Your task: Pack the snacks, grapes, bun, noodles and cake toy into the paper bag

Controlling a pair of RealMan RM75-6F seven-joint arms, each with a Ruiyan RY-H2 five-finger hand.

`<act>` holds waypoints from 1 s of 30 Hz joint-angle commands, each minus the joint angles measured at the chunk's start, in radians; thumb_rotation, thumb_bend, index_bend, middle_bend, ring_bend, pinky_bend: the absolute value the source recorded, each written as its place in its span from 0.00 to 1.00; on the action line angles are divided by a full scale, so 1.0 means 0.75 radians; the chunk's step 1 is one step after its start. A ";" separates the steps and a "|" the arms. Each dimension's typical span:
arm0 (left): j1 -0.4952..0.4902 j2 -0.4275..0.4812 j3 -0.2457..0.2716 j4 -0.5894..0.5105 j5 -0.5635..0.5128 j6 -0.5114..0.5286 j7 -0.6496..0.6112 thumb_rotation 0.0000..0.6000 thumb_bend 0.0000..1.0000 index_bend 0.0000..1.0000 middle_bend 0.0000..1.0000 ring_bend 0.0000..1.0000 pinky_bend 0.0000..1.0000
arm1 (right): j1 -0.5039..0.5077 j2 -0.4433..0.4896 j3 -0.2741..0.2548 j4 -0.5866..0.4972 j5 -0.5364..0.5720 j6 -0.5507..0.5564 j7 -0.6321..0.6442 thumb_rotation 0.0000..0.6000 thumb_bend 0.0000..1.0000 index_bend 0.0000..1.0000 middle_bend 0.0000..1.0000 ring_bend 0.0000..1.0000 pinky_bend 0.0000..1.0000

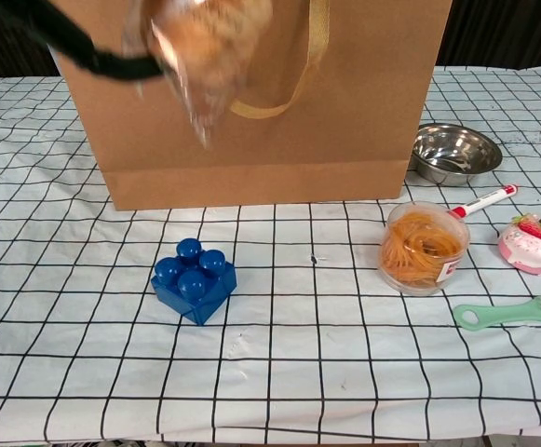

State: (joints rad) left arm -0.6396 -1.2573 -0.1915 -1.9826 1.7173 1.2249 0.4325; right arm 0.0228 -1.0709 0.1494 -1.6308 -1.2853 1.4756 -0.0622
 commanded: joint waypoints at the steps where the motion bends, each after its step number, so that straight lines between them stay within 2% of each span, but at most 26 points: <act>1: -0.010 0.081 -0.153 -0.082 -0.039 0.092 -0.047 1.00 0.35 0.27 0.35 0.17 0.17 | 0.001 -0.001 0.000 0.001 0.002 -0.002 -0.003 1.00 0.19 0.08 0.09 0.20 0.25; 6: -0.054 0.140 -0.287 -0.080 -0.106 0.113 -0.071 1.00 0.35 0.28 0.35 0.17 0.19 | 0.003 -0.004 -0.001 0.005 0.010 -0.012 -0.006 1.00 0.19 0.08 0.09 0.20 0.25; 9: -0.101 0.161 -0.361 -0.017 -0.193 0.075 0.008 1.00 0.35 0.28 0.35 0.17 0.19 | 0.005 -0.006 0.000 0.008 0.016 -0.017 -0.006 1.00 0.19 0.08 0.09 0.20 0.25; 15: -0.236 0.116 -0.462 0.130 -0.462 -0.045 0.119 1.00 0.35 0.27 0.34 0.17 0.19 | 0.008 -0.010 -0.001 0.013 0.021 -0.024 -0.014 1.00 0.19 0.08 0.09 0.20 0.25; 22: -0.354 0.024 -0.458 0.304 -0.653 -0.141 0.189 1.00 0.34 0.27 0.33 0.17 0.19 | 0.007 -0.010 0.004 0.020 0.031 -0.025 -0.009 1.00 0.19 0.08 0.09 0.20 0.25; 26: -0.384 -0.018 -0.436 0.342 -0.693 -0.148 0.186 1.00 0.33 0.27 0.32 0.16 0.18 | 0.006 -0.008 0.008 0.023 0.035 -0.023 -0.002 1.00 0.19 0.08 0.09 0.20 0.25; 28: -0.393 -0.034 -0.425 0.360 -0.711 -0.148 0.183 1.00 0.31 0.24 0.29 0.12 0.15 | 0.006 -0.008 0.008 0.025 0.035 -0.024 -0.001 1.00 0.19 0.08 0.09 0.20 0.25; 30: -0.399 -0.040 -0.413 0.365 -0.747 -0.161 0.197 1.00 0.25 0.19 0.21 0.04 0.08 | 0.006 -0.009 0.008 0.025 0.035 -0.023 -0.002 1.00 0.19 0.08 0.09 0.20 0.25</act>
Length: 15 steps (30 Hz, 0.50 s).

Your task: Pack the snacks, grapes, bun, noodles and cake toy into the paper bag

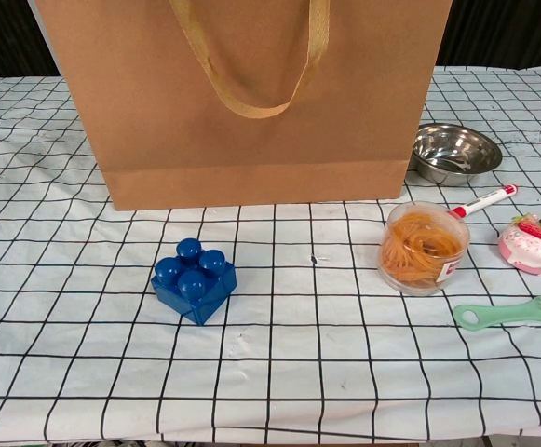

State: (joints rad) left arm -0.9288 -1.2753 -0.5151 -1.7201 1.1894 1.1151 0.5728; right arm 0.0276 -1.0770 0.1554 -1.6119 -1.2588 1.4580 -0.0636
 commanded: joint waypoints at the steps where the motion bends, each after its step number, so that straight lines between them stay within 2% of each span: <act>1: -0.017 -0.012 0.030 0.006 -0.083 -0.035 0.030 1.00 0.22 0.16 0.17 0.02 0.05 | 0.000 -0.001 0.000 0.000 0.000 0.002 -0.001 1.00 0.19 0.08 0.09 0.20 0.25; 3: -0.023 0.011 0.044 -0.033 -0.162 -0.074 0.069 1.00 0.16 0.09 0.08 0.00 0.00 | -0.001 0.000 0.000 -0.003 -0.001 0.002 0.000 1.00 0.19 0.08 0.09 0.20 0.25; 5: -0.029 0.040 0.046 -0.081 -0.236 -0.096 0.101 1.00 0.13 0.07 0.04 0.00 0.00 | -0.001 0.000 0.001 -0.004 -0.002 0.005 0.000 1.00 0.19 0.08 0.09 0.20 0.25; 9: -0.043 0.070 0.048 -0.127 -0.303 -0.065 0.166 1.00 0.04 0.07 0.01 0.00 0.00 | -0.002 0.001 0.000 -0.007 -0.006 0.006 0.004 1.00 0.19 0.08 0.09 0.20 0.25; 15: -0.030 0.113 0.052 -0.215 -0.281 -0.015 0.149 1.00 0.01 0.07 0.02 0.00 0.00 | -0.003 0.003 -0.001 -0.010 -0.011 0.011 0.004 1.00 0.19 0.08 0.09 0.20 0.25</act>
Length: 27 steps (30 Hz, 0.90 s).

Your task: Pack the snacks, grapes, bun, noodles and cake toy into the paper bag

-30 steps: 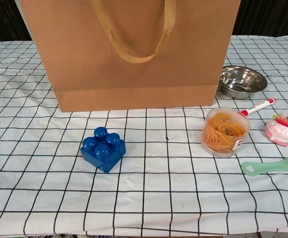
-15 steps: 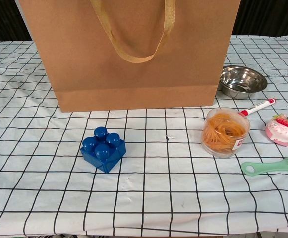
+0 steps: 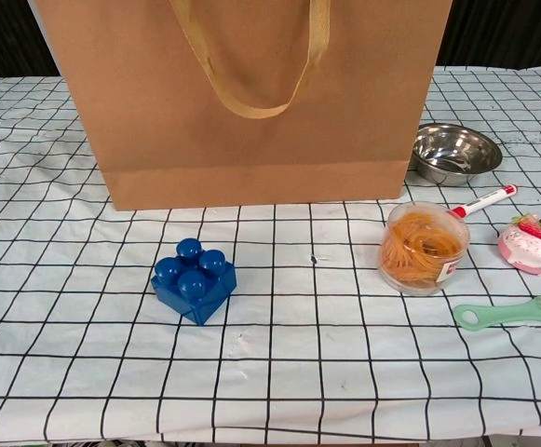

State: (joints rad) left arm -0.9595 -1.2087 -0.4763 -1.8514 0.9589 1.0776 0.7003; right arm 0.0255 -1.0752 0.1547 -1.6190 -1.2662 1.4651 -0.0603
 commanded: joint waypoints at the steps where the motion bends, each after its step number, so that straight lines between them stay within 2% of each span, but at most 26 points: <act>1: 0.020 0.033 -0.003 -0.058 0.036 0.052 -0.033 1.00 0.02 0.07 0.02 0.00 0.00 | -0.001 0.001 0.000 0.000 -0.001 0.002 0.001 1.00 0.19 0.08 0.09 0.20 0.25; 4: 0.069 0.084 -0.006 -0.139 0.082 0.131 -0.057 1.00 0.04 0.07 0.03 0.00 0.00 | -0.001 0.001 0.001 0.001 -0.002 0.004 0.002 1.00 0.19 0.08 0.09 0.20 0.25; 7: 0.174 0.162 0.037 -0.254 0.185 0.259 -0.042 1.00 0.05 0.09 0.04 0.00 0.00 | -0.003 0.002 0.001 0.000 -0.005 0.007 0.005 1.00 0.19 0.08 0.09 0.20 0.25; 11: 0.410 0.279 0.208 -0.393 0.423 0.473 -0.013 1.00 0.05 0.07 0.07 0.00 0.00 | -0.004 0.004 0.001 0.001 -0.006 0.011 0.002 1.00 0.19 0.08 0.09 0.20 0.25; 13: 0.561 0.334 0.348 -0.433 0.569 0.563 -0.062 1.00 0.06 0.07 0.07 0.00 0.00 | -0.003 0.002 -0.003 0.004 -0.010 0.007 -0.002 1.00 0.19 0.08 0.09 0.20 0.25; 14: 0.605 0.349 0.392 -0.434 0.619 0.584 -0.096 1.00 0.06 0.07 0.07 0.00 0.00 | -0.001 0.001 -0.005 0.006 -0.013 0.005 -0.003 1.00 0.19 0.08 0.09 0.20 0.25; 15: 0.671 0.368 0.460 -0.423 0.692 0.613 -0.164 1.00 0.06 0.08 0.07 0.00 0.00 | 0.002 -0.001 -0.009 0.011 -0.030 0.006 -0.003 1.00 0.19 0.08 0.09 0.20 0.25; 17: 0.755 0.382 0.548 -0.377 0.794 0.659 -0.264 1.00 0.06 0.08 0.07 0.00 0.00 | 0.008 -0.005 -0.020 0.023 -0.069 0.010 0.000 1.00 0.19 0.08 0.09 0.20 0.25; 20: 0.894 0.359 0.682 -0.198 0.983 0.774 -0.456 1.00 0.08 0.09 0.07 0.00 0.00 | 0.019 -0.001 -0.048 0.038 -0.164 0.016 0.040 1.00 0.19 0.08 0.09 0.19 0.23; 22: 0.941 0.333 0.734 -0.097 1.045 0.810 -0.563 1.00 0.09 0.10 0.07 0.00 0.00 | 0.023 0.015 -0.064 0.027 -0.209 0.009 0.088 1.00 0.19 0.08 0.08 0.19 0.22; 23: 0.974 0.310 0.773 -0.028 1.063 0.826 -0.671 1.00 0.09 0.10 0.06 0.00 0.00 | 0.033 0.040 -0.085 0.010 -0.260 -0.009 0.136 1.00 0.19 0.08 0.07 0.19 0.21; 25: 1.018 0.278 0.811 0.083 1.064 0.850 -0.814 1.00 0.09 0.10 0.05 0.00 0.00 | 0.057 0.088 -0.113 -0.014 -0.341 -0.039 0.188 1.00 0.19 0.08 0.07 0.18 0.21; 27: 1.048 0.252 0.815 0.161 1.053 0.875 -0.865 1.00 0.09 0.09 0.05 0.00 0.00 | 0.080 0.124 -0.131 -0.037 -0.396 -0.066 0.188 1.00 0.19 0.08 0.06 0.18 0.20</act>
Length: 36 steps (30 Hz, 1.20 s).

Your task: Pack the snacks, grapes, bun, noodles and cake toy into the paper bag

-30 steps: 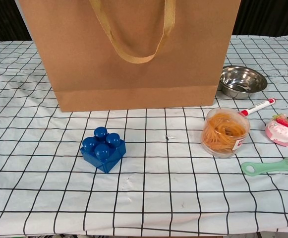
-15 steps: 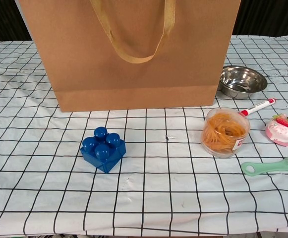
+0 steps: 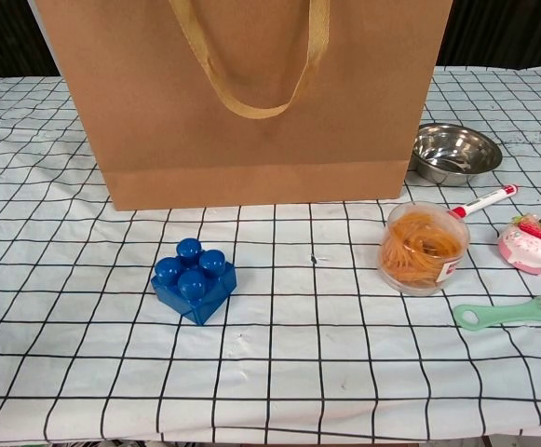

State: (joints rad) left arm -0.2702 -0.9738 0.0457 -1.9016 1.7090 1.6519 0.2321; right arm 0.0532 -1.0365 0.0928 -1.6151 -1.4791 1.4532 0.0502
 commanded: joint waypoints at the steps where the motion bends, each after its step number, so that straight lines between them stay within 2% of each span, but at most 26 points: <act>1: 0.156 -0.090 0.108 0.281 0.033 0.142 -0.257 1.00 0.09 0.08 0.04 0.00 0.00 | 0.064 0.097 -0.058 -0.068 -0.150 -0.075 0.021 1.00 0.18 0.08 0.05 0.17 0.20; 4: 0.196 -0.148 0.088 0.363 0.002 0.184 -0.309 1.00 0.09 0.06 0.01 0.00 0.00 | 0.122 0.144 -0.071 -0.154 -0.202 -0.158 -0.038 1.00 0.17 0.07 0.04 0.16 0.19; 8: 0.209 -0.152 0.080 0.391 -0.050 0.146 -0.389 1.00 0.09 0.02 0.00 0.00 0.00 | 0.217 0.184 -0.064 -0.296 -0.223 -0.297 -0.143 1.00 0.16 0.06 0.04 0.15 0.19; 18: 0.208 -0.127 0.061 0.355 -0.118 0.036 -0.354 1.00 0.09 0.02 0.00 0.00 0.00 | 0.419 0.147 -0.007 -0.529 -0.083 -0.603 -0.432 1.00 0.15 0.04 0.03 0.14 0.18; 22: 0.201 -0.125 0.054 0.341 -0.141 -0.014 -0.326 1.00 0.09 0.02 0.00 0.00 0.00 | 0.496 0.072 0.039 -0.553 0.068 -0.685 -0.565 1.00 0.15 0.04 0.03 0.14 0.18; 27: 0.202 -0.129 0.035 0.335 -0.148 -0.028 -0.320 1.00 0.09 0.02 0.00 0.00 0.00 | 0.576 -0.031 0.041 -0.555 0.222 -0.759 -0.723 1.00 0.15 0.04 0.03 0.14 0.18; 36: 0.221 -0.145 0.001 0.348 -0.157 -0.016 -0.313 1.00 0.09 0.02 0.00 0.00 0.00 | 0.689 -0.257 0.056 -0.449 0.431 -0.743 -0.924 1.00 0.15 0.04 0.04 0.14 0.18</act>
State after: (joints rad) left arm -0.1049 -1.0826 0.0474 -1.6406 1.5918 1.6408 -0.0029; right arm 0.5445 -1.1969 0.1315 -1.9734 -1.1910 0.8965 -0.6115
